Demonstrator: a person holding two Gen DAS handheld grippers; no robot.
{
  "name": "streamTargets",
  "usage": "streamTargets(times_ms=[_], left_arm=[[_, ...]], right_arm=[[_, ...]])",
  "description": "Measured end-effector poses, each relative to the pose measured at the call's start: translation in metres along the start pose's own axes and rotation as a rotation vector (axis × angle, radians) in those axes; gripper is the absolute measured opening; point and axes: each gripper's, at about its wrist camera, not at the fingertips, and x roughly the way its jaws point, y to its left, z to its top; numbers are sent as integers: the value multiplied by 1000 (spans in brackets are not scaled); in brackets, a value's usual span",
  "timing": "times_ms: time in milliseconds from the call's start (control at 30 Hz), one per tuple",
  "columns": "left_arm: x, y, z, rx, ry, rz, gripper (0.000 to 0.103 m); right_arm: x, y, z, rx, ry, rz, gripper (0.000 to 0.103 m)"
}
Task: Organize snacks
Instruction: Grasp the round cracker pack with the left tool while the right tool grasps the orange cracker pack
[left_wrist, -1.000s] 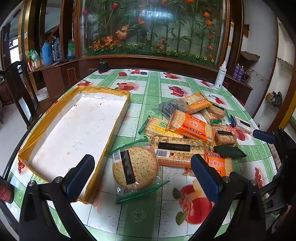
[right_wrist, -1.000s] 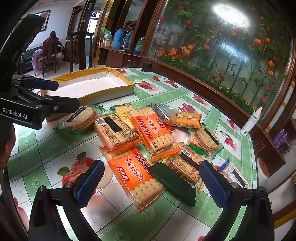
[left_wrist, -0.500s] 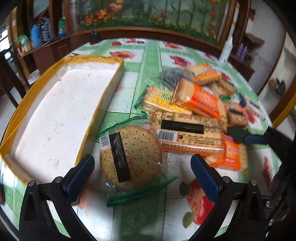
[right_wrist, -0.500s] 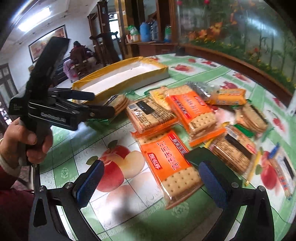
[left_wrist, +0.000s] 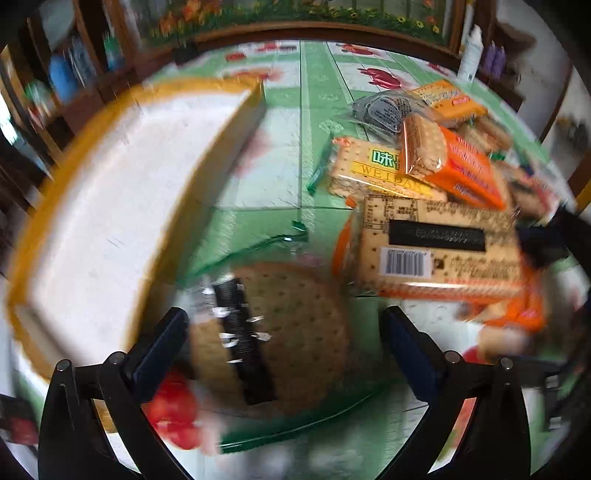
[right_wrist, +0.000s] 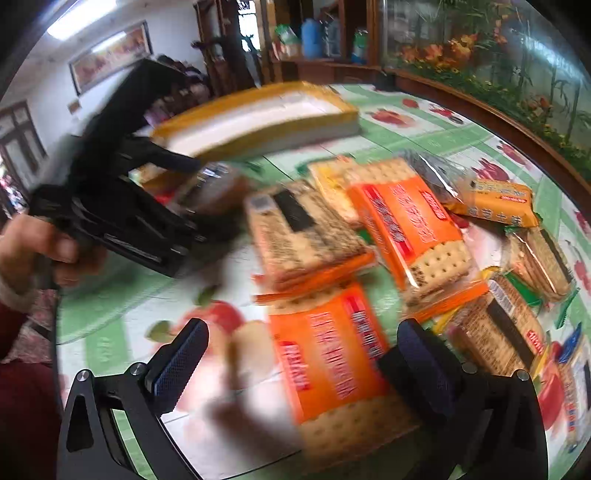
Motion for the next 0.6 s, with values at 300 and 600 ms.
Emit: streamTargets(times_ms=[300, 600], left_arm=[[-10, -24, -13, 109, -65, -54, 91], [-19, -10, -15, 74, -130, -85, 75]], right_arm=[[-10, -3, -13, 49, 6, -2, 60], [-27, 4, -31, 151, -24, 0, 59]])
